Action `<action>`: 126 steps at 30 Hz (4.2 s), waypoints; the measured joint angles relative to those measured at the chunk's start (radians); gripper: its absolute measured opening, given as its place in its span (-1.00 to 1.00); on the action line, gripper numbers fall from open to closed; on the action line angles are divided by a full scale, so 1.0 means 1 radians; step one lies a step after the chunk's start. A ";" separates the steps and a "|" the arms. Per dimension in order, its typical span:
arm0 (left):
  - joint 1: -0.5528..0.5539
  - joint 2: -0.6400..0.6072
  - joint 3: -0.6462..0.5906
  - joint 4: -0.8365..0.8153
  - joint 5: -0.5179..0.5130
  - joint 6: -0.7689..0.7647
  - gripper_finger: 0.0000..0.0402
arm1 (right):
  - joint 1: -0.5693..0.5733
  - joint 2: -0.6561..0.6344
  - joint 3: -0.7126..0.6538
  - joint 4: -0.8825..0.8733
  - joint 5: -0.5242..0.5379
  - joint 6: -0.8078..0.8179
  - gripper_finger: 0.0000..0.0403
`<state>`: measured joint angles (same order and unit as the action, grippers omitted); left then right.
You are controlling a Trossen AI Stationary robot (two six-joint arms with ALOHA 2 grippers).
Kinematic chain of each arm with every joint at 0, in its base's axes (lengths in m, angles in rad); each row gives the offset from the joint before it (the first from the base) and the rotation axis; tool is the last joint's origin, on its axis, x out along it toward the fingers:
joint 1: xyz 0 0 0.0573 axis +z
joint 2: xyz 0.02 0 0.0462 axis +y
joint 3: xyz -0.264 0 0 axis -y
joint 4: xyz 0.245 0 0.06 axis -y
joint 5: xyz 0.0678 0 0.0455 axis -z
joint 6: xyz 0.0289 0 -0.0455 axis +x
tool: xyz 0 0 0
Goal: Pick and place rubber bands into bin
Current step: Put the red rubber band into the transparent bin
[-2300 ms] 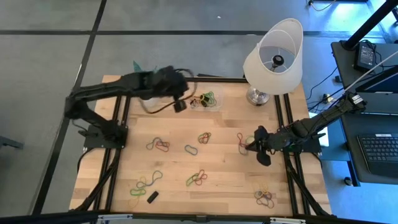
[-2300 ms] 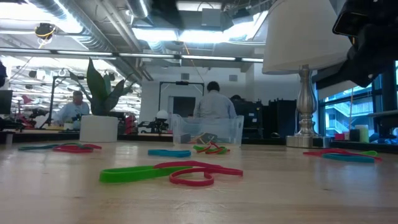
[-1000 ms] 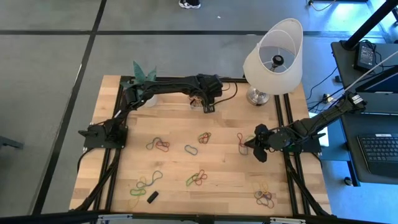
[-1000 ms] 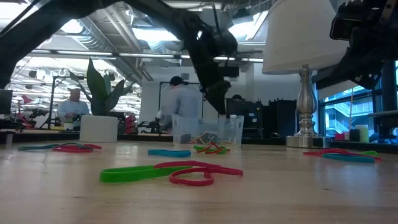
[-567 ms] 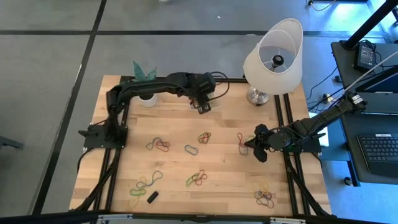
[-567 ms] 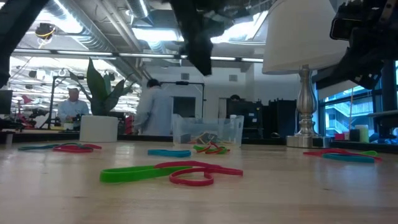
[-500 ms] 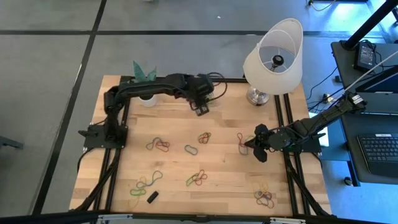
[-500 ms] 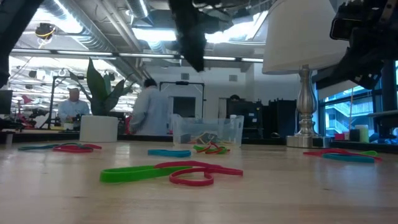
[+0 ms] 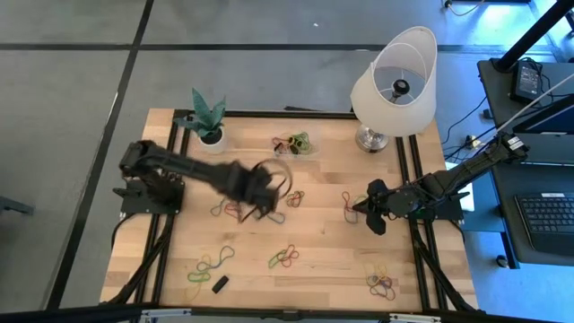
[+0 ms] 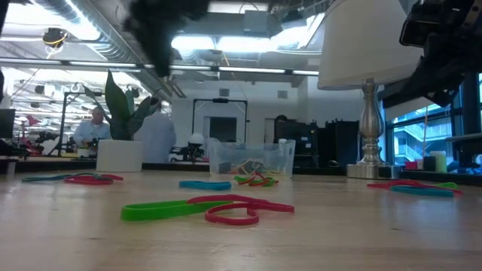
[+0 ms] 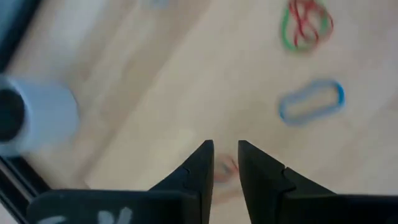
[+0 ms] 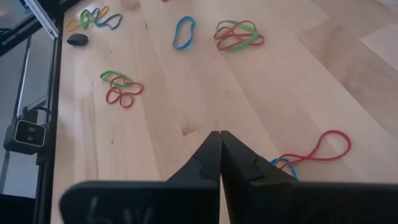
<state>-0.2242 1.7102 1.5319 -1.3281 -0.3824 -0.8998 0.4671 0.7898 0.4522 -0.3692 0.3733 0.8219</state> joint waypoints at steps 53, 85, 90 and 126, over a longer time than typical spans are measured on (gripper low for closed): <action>-0.546 -0.305 -0.432 0.270 -0.117 -0.231 -0.57 | 0.000 0.676 0.610 -0.129 -0.046 -0.195 -0.99; -0.576 -0.745 -0.868 0.550 -0.140 0.111 -0.57 | -0.006 1.428 1.307 -0.472 -0.266 -0.498 0.00; -0.576 -0.745 -0.868 0.555 -0.101 0.118 -0.57 | -0.014 1.454 1.307 -0.385 -0.252 -0.571 0.00; -0.486 -0.744 -0.868 0.555 -0.213 0.041 -0.57 | -0.079 1.206 1.252 -0.570 -0.222 -0.516 -0.97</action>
<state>-0.7100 0.9665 0.6643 -0.7728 -0.5952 -0.8585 0.3878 1.9954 1.7047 -0.9394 0.1511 0.3060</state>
